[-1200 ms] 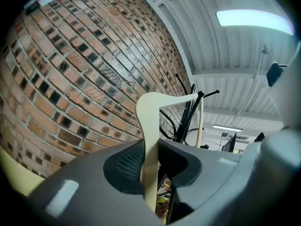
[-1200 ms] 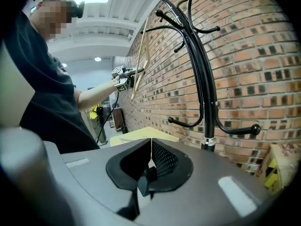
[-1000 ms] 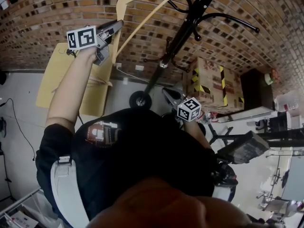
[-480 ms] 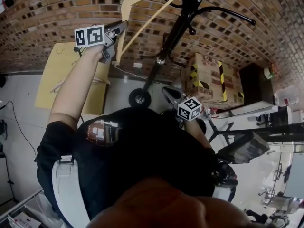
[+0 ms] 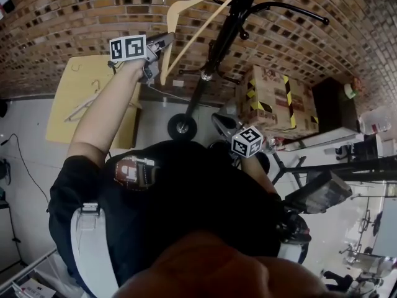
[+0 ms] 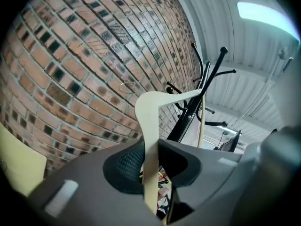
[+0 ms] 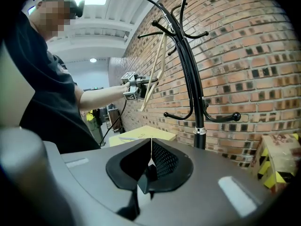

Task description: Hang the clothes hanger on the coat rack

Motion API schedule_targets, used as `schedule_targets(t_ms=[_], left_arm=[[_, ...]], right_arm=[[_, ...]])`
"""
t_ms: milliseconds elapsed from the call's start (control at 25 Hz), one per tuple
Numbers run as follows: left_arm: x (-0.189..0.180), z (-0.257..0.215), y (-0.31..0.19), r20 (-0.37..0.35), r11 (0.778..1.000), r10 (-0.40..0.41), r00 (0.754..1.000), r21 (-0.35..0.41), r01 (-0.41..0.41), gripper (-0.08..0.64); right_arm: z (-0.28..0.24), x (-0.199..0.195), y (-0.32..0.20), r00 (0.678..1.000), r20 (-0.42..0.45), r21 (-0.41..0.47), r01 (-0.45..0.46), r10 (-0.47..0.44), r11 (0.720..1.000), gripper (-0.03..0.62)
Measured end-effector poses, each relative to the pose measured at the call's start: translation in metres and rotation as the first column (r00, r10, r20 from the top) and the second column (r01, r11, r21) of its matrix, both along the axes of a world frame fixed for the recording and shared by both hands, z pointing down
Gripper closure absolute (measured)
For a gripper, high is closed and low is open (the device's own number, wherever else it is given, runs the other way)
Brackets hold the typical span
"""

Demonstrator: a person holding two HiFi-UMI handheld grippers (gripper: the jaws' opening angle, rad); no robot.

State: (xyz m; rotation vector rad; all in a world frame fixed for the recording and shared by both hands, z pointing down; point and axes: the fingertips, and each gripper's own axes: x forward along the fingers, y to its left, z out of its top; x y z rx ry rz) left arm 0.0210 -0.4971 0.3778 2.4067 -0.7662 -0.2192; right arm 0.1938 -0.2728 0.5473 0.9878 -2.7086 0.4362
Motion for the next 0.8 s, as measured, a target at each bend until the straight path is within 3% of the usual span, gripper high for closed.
schedule_targets(t_ms=[160,360,560,800], left_arm=[[0.016,0.014,0.004,-0.062,0.999,0.035,0.997,-0.013,-0.036,0.463],[0.021,0.056,0.014,-0.018,0.996,0.034,0.999,-0.077,-0.035,0.465],[-0.009,0.093,0.032,0.001,0.995,-0.007,1.0,-0.104,0.007,0.465],[-0.063,0.128,0.088,0.083,0.997,-0.063,0.995,-0.039,0.067,0.465]], right_arm=[[0.0,0.004,0.002,1.0,0.001,-0.002,-0.002,0.002,1.0,0.574],[-0.001,0.008,0.002,1.0,0.008,0.0,-0.008,0.008,1.0,0.574],[0.0,0.008,0.0,1.0,0.01,0.0,-0.004,0.004,1.0,0.574],[-0.002,0.006,-0.005,1.0,0.018,0.003,0.005,-0.005,1.0,0.574]])
